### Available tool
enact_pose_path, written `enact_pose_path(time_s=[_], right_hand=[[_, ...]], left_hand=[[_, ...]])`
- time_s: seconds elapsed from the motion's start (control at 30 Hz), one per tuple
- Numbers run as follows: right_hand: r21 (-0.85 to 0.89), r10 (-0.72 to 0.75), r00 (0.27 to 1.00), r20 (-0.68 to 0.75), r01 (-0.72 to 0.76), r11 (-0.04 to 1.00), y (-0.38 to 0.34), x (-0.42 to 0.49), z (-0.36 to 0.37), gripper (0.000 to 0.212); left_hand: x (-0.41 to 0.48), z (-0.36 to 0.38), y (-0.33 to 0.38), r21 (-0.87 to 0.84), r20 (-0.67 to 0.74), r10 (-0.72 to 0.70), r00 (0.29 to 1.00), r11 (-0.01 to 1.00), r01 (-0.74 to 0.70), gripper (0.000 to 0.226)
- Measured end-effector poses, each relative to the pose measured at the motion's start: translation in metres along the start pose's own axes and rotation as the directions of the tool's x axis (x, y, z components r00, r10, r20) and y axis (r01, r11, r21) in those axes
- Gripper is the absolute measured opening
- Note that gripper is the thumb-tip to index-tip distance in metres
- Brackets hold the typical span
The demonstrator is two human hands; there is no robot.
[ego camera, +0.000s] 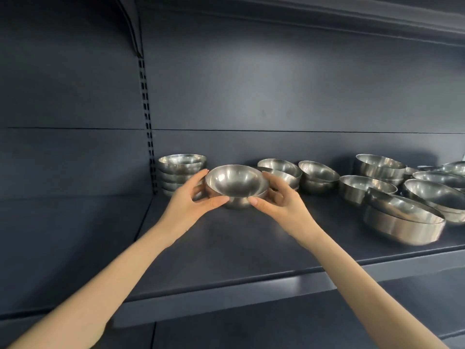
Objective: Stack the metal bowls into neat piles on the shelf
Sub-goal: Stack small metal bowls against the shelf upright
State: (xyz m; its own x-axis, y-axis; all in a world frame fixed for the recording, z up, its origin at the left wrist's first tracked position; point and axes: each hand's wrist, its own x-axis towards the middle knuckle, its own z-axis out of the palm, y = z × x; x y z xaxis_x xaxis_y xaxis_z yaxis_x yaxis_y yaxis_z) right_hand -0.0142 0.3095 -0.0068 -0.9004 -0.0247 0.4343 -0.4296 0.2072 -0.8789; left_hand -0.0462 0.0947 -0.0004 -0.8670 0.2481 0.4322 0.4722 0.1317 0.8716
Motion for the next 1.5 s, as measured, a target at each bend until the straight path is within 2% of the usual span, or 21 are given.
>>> enact_pose_path(time_s=[0.2,0.33,0.53,0.67,0.77,0.87,1.0,1.3,1.5], right_hand=[[0.066,-0.01,0.999,0.036,0.007,0.998,-0.004,0.009,0.048,0.062],[0.088,-0.024,0.999,0.034,0.021,0.996,-0.01,0.014,0.072,0.06],[0.106,-0.023,1.0,0.021,0.021,0.994,-0.017,0.021,0.095,0.075],[0.099,-0.027,1.0,0.013,0.026,0.995,-0.025,0.04,0.098,0.097],[0.114,-0.041,0.999,0.0,0.041,0.993,-0.031,0.06,0.096,0.102],[0.119,-0.048,0.999,-0.011,0.049,0.992,-0.032,0.083,0.091,0.098],[0.124,-0.064,0.998,-0.022,0.067,0.99,-0.027,0.117,0.087,0.075],[0.007,-0.052,0.999,-0.015,0.052,0.999,-0.011,0.165,0.09,0.091],[-0.009,-0.015,1.0,0.002,0.015,1.0,0.008,0.161,0.096,0.094]], left_hand=[[-0.017,-0.043,-0.001,0.018,-0.084,0.003,0.996,1.0,-0.002,0.067],[-0.024,-0.066,0.0,0.041,-0.084,0.034,0.996,0.999,-0.031,0.05],[-0.022,-0.081,0.0,-0.012,-0.115,0.078,0.99,0.997,-0.08,0.052],[-0.004,-0.086,-0.002,-0.018,-0.124,0.081,0.989,0.996,-0.084,0.074],[0.015,-0.086,0.002,-0.043,-0.16,0.096,0.982,0.994,-0.104,0.079],[0.036,-0.086,0.005,-0.038,-0.182,0.116,0.977,0.991,-0.125,0.067],[0.065,-0.088,0.006,-0.014,-0.202,0.128,0.971,0.991,-0.134,0.049],[0.096,-0.095,-0.01,0.027,-0.241,0.114,0.964,0.994,-0.11,0.03],[0.095,-0.093,-0.029,0.036,-0.267,0.081,0.96,0.997,-0.074,0.033]])
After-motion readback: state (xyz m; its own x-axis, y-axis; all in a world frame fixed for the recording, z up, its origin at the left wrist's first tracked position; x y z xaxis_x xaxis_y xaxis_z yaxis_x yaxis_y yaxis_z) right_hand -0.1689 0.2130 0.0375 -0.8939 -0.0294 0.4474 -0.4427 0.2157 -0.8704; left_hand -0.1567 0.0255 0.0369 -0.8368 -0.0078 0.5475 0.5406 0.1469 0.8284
